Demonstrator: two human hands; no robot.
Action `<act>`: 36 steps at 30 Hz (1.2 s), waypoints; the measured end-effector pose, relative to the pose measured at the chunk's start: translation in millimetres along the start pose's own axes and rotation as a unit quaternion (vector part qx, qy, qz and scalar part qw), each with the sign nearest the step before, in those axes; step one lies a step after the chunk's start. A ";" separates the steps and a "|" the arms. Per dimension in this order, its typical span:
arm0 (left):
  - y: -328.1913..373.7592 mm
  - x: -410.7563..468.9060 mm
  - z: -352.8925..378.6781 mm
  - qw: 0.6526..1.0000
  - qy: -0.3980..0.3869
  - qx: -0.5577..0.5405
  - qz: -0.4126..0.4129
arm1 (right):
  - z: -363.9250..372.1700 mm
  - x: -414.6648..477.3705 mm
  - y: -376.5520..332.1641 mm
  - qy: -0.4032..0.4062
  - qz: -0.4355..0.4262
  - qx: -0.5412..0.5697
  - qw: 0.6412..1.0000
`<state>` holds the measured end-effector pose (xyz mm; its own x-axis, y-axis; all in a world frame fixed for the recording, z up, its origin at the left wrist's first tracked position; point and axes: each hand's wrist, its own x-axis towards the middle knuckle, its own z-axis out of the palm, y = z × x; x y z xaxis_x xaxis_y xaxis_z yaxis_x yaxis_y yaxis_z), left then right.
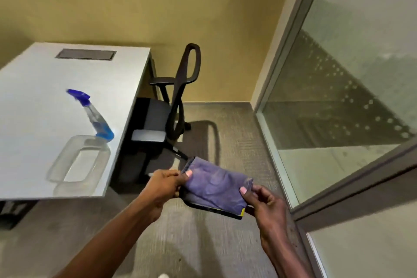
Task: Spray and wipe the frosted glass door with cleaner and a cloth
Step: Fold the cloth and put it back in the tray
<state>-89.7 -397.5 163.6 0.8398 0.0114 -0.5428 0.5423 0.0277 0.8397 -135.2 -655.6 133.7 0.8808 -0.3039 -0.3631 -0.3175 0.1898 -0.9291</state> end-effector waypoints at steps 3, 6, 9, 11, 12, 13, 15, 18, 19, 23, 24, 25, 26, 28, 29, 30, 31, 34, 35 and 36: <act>-5.0 2.3 -51.2 0.999 0.032 0.004 0.005 | 53.5 -3.1 7.7 -0.016 -0.005 -0.019 1.000; -6.2 1.5 -92.6 0.998 0.057 0.029 0.014 | 97.7 -8.1 12.0 -0.030 -0.002 -0.034 0.999; -9.4 2.6 -129.8 0.996 0.073 0.048 0.020 | 136.6 -13.0 16.8 -0.036 0.001 -0.055 0.998; -10.1 3.4 -147.0 0.995 0.086 0.050 0.024 | 156.0 -14.0 20.2 -0.039 0.008 -0.064 0.997; -9.5 4.1 -154.0 0.994 0.094 0.054 0.023 | 165.5 -12.8 22.3 -0.043 0.010 -0.070 0.997; -10.6 6.7 -161.2 0.992 0.104 0.060 0.025 | 175.0 -10.6 24.8 -0.049 0.014 -0.076 0.996; -11.7 9.6 -171.6 0.989 0.132 0.065 0.025 | 191.2 -6.6 28.7 -0.061 0.020 -0.088 0.994; -11.5 18.5 -186.9 0.982 0.171 0.080 0.018 | 218.4 3.0 33.6 -0.086 0.037 -0.103 0.990; -11.7 23.8 -193.1 0.979 0.184 0.086 0.015 | 229.2 8.4 35.7 -0.095 0.042 -0.109 0.989; -12.0 46.9 -224.2 0.967 0.237 0.097 0.006 | 275.8 33.6 38.9 -0.142 0.054 -0.131 0.980; -12.7 52.6 -233.5 0.963 0.254 0.095 0.004 | 288.5 39.0 39.5 -0.157 0.056 -0.138 0.976; -12.7 58.0 -242.8 0.958 0.271 0.094 0.002 | 301.0 44.2 40.5 -0.169 0.058 -0.145 0.973; -12.1 61.4 -251.1 0.953 0.287 0.097 0.002 | 311.8 47.3 40.8 -0.178 0.060 -0.150 0.971; -11.5 69.0 -268.1 0.943 0.319 0.095 0.002 | 332.5 55.0 42.7 -0.202 0.056 -0.161 0.964; -11.3 73.0 -276.3 0.939 0.332 0.089 0.001 | 342.1 58.6 44.1 -0.217 0.050 -0.171 0.960; -10.9 76.3 -284.3 0.935 0.345 0.083 -0.001 | 351.8 61.7 44.9 -0.230 0.044 -0.181 0.955; -9.6 78.9 -291.8 0.931 0.356 0.079 -0.001 | 361.3 63.1 44.7 -0.239 0.037 -0.193 0.951; -7.4 85.0 -314.5 0.923 0.378 0.076 -0.009 | 393.2 65.4 47.9 -0.267 0.030 -0.220 0.938; -6.5 86.7 -321.7 0.919 0.385 0.083 -0.008 | 404.5 66.1 48.9 -0.271 0.031 -0.221 0.936; -5.5 88.1 -328.6 0.916 0.392 0.092 -0.008 | 415.2 66.6 49.2 -0.272 0.030 -0.220 0.936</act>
<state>-26.8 -68.2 105.6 0.5957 0.7275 -0.3403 0.6097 -0.1339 0.7812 53.7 -279.0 93.1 0.8670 0.2387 -0.4374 -0.3808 -0.2487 -0.8906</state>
